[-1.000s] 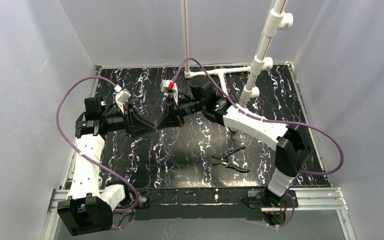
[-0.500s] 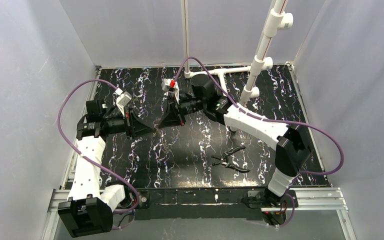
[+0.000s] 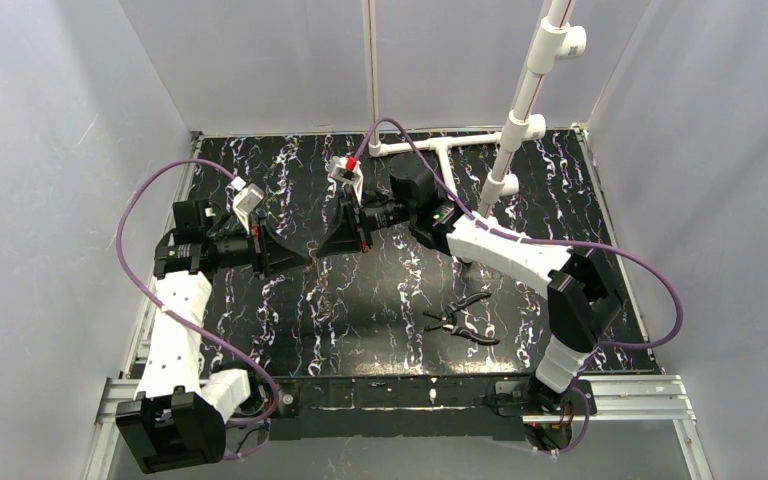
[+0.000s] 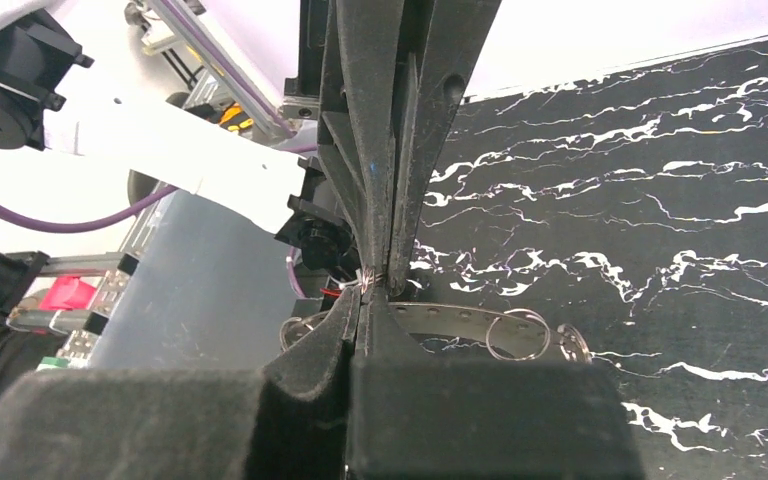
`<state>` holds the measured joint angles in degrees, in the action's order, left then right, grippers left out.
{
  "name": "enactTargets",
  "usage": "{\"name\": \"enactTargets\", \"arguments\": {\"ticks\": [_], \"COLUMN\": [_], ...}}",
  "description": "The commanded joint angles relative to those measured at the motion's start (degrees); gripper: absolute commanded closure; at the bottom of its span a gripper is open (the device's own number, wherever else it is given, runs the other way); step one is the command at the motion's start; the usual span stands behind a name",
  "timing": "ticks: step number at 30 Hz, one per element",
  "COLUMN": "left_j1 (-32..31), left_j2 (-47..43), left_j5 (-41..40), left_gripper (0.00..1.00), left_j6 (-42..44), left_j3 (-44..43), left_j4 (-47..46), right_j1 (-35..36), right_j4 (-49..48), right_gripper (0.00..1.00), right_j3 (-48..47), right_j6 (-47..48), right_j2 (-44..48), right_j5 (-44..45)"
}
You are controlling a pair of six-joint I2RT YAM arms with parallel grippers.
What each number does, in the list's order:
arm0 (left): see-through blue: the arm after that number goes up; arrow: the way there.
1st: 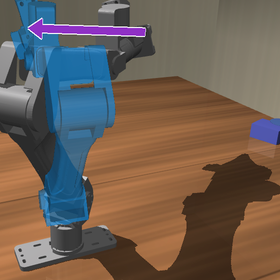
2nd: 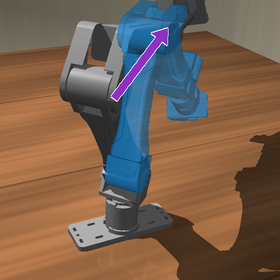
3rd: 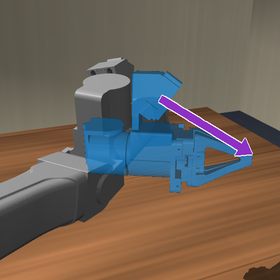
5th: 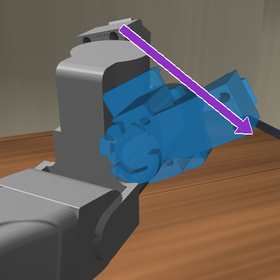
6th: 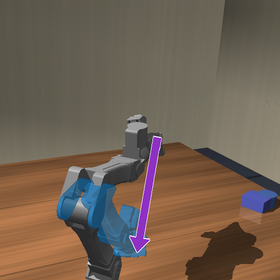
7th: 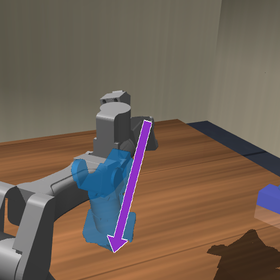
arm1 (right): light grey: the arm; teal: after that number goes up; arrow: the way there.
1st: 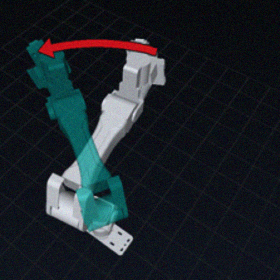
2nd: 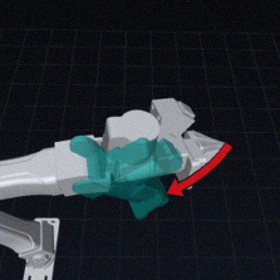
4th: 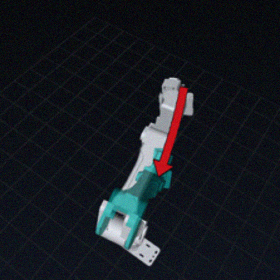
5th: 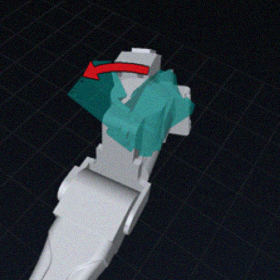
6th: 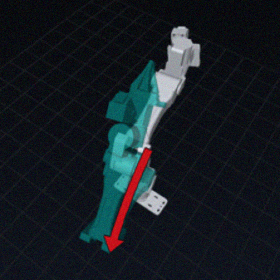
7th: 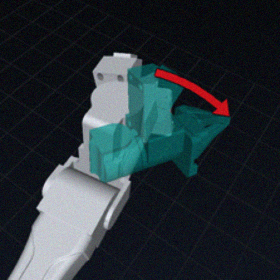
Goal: Remove the keys from the keyring
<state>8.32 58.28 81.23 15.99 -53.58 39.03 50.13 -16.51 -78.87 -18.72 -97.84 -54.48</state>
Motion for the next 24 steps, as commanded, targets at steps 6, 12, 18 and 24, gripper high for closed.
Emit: {"name": "enactTargets", "arguments": {"ticks": [6, 12, 18, 24], "left_j1": [-0.5, -0.7, -0.7, -3.1], "left_j2": [-1.6, -2.4, -2.6, -3.2], "left_j5": [-2.4, -4.3, -5.8, -7.2], "left_gripper": [1.0, 1.0, 1.0, 1.0], "left_j6": [0.2, 0.3, 0.9, -1.3], "left_j3": [2.9, 4.3, 6.2, 5.8], "left_j4": [-0.3, -0.5, -0.5, -1.3], "right_j1": [-0.3, -0.4, -1.1, -1.0], "right_j4": [-11.7, -9.4, -7.1, -9.0], "right_gripper": [0.99, 0.99, 0.99, 0.99], "right_j3": [-1.6, -3.2, -4.5, -2.7], "right_j6": [-6.1, -4.7, -2.9, -4.4], "right_j2": [0.3, -0.2, -0.2, -0.6], "right_j5": [0.1, 1.6, 2.7, 3.2]}}
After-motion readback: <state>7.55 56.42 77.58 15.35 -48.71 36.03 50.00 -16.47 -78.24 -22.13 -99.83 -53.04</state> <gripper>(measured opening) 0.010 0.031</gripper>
